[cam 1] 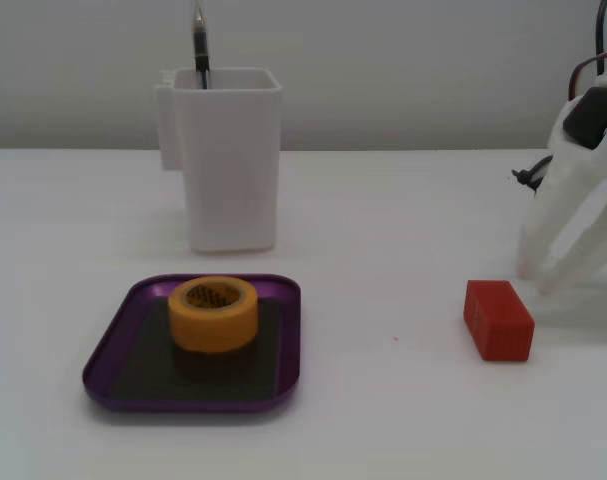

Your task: Grab up the yellow tape and put it in the box.

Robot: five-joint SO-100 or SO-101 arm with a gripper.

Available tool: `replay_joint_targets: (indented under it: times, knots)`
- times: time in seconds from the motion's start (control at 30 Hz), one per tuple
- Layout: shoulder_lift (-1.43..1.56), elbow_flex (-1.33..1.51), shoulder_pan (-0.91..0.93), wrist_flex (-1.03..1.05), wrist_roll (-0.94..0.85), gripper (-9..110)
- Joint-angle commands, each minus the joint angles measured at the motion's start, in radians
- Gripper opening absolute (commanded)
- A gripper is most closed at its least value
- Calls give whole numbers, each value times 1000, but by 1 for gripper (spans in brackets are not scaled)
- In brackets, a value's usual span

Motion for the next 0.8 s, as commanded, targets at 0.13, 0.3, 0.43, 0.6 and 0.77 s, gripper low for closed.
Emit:
replay_joint_targets:
  times: [0.13, 0.3, 0.43, 0.6, 0.77]
  knots:
    - [80, 11, 6, -6, 8, 0]
    - [80, 11, 5, -5, 3, 0]
    - [80, 11, 5, -5, 3, 0]
    - [80, 11, 5, -5, 3, 0]
    - [80, 11, 5, -5, 3, 0]
